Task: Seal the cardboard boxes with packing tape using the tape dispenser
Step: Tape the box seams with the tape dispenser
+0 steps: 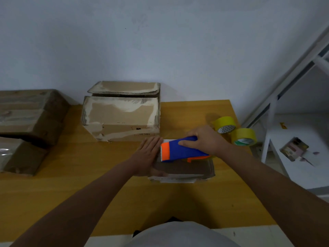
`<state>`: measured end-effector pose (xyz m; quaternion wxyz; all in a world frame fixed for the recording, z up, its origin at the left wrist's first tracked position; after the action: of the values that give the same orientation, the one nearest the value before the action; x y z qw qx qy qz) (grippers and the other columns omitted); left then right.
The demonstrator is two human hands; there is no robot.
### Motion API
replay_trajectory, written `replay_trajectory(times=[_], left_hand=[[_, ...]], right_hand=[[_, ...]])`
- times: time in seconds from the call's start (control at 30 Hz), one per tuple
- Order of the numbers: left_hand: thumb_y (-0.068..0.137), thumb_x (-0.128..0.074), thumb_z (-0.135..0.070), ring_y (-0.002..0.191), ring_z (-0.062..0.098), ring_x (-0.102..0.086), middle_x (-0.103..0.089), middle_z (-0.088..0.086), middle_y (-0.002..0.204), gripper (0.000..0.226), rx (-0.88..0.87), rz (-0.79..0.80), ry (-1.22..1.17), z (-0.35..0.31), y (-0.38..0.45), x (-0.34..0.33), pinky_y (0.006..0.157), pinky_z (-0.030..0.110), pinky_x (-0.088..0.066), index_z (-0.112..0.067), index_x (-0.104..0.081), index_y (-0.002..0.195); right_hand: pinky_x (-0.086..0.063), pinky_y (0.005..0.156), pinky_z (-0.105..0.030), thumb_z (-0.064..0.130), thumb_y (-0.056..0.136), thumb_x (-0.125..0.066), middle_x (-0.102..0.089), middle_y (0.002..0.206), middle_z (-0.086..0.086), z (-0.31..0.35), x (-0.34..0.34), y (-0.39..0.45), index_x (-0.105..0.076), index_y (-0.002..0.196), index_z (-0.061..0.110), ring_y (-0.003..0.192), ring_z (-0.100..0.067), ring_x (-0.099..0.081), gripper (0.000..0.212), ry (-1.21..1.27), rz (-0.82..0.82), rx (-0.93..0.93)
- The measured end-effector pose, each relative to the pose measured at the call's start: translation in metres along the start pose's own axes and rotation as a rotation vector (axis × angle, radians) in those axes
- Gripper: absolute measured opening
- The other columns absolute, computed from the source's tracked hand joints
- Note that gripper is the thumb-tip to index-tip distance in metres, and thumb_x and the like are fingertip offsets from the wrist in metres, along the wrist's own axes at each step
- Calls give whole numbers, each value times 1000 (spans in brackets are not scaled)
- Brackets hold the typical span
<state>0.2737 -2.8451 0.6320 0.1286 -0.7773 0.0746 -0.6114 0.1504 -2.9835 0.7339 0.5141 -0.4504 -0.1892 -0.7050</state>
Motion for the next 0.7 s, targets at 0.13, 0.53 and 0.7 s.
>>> replay_trajectory(times=[0.13,0.53,0.7], left_hand=[[69,-40,-92,149,18,21,16,7,164,130,-1,-16,25,0,0,1,122,42,12,-13,18,154],[66,-31,-97,145,22,30,24,11,162,133,-45,-4,155,-11,11,7,118,43,21,-11,21,153],[70,-39,-92,148,28,25,26,14,160,132,-75,36,139,-59,44,-2,119,51,15,-8,21,152]], right_hand=[[-50,70,-33,49,88,-62,-73,92,1,-29,28,-16,-76,98,21,81,-14,-62,32,-26,-34,-36],[-53,69,-38,49,89,-61,-71,89,-1,-62,29,-27,-73,98,20,80,-15,-63,33,-79,-11,-110],[-53,66,-37,53,90,-58,-69,86,0,-59,28,-21,-71,99,21,75,-13,-61,36,-135,25,-120]])
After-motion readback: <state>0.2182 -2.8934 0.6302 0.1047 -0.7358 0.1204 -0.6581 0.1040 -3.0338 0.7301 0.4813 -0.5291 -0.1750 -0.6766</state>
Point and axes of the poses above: each hand's wrist, its own y-axis towards the middle knuckle, its own x-axis out of the back of the hand, z = x × y, the point moved 7 cm from there along y, towards the middle knuckle
